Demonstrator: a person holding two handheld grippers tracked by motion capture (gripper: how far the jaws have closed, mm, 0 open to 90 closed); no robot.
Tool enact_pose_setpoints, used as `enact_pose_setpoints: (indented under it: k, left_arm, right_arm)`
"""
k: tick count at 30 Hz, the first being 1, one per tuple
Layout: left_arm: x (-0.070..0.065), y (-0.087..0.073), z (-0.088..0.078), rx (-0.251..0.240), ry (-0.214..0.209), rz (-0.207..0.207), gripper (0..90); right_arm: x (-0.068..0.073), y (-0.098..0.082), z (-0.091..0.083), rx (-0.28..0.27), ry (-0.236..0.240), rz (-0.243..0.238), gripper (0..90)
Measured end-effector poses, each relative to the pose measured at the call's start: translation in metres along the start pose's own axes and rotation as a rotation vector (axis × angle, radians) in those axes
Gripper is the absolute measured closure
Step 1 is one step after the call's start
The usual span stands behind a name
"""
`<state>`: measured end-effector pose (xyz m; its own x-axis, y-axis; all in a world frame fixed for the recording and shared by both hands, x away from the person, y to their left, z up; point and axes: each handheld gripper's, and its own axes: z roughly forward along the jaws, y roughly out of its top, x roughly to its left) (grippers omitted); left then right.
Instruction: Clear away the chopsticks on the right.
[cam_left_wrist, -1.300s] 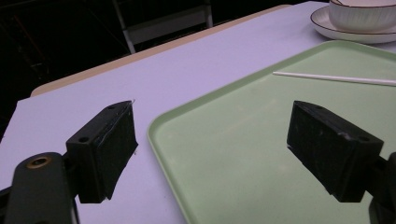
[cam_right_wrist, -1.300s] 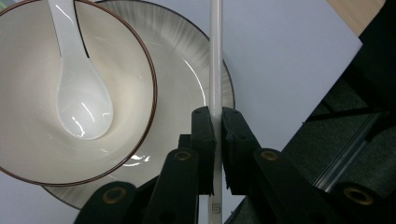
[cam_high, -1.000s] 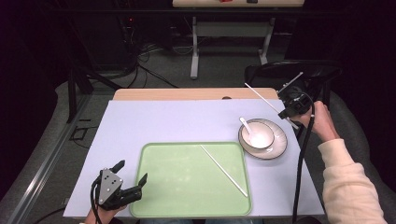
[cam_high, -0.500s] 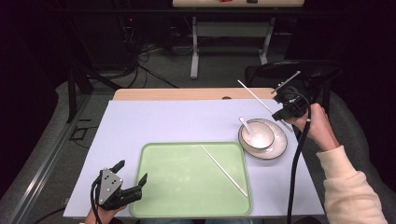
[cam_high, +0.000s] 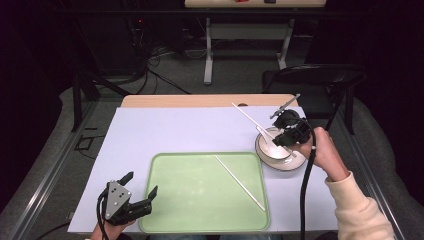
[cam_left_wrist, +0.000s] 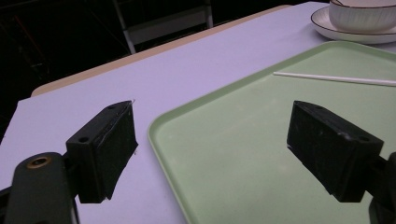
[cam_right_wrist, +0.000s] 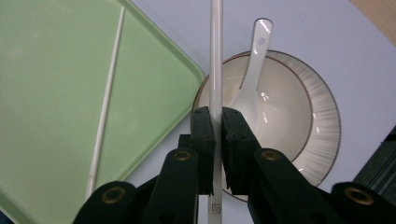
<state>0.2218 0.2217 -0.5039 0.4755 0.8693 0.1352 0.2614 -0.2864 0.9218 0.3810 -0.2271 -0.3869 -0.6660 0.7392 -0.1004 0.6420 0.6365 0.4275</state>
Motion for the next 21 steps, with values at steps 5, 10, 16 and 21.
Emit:
enact_pose_setpoints:
  k: [5,10,16,21]
  left_arm:
    - [0.000,0.000,-0.001,-0.003,0.002,-0.006,15.5]
    - [-0.001,0.000,0.000,-0.004,0.000,-0.001,15.5]
    - [0.000,0.000,0.000,-0.009,-0.002,0.000,15.5]
    - [-0.001,0.001,0.000,-0.004,-0.008,0.008,15.5]
  right_arm:
    - [0.018,-0.006,0.013,0.006,0.039,-0.010,84.1]
    - [0.036,-0.013,0.032,0.041,0.074,-0.022,84.1]
    - [0.063,-0.028,0.074,0.121,0.128,-0.032,84.1]
    - [0.080,-0.038,0.105,0.182,0.162,-0.040,84.0]
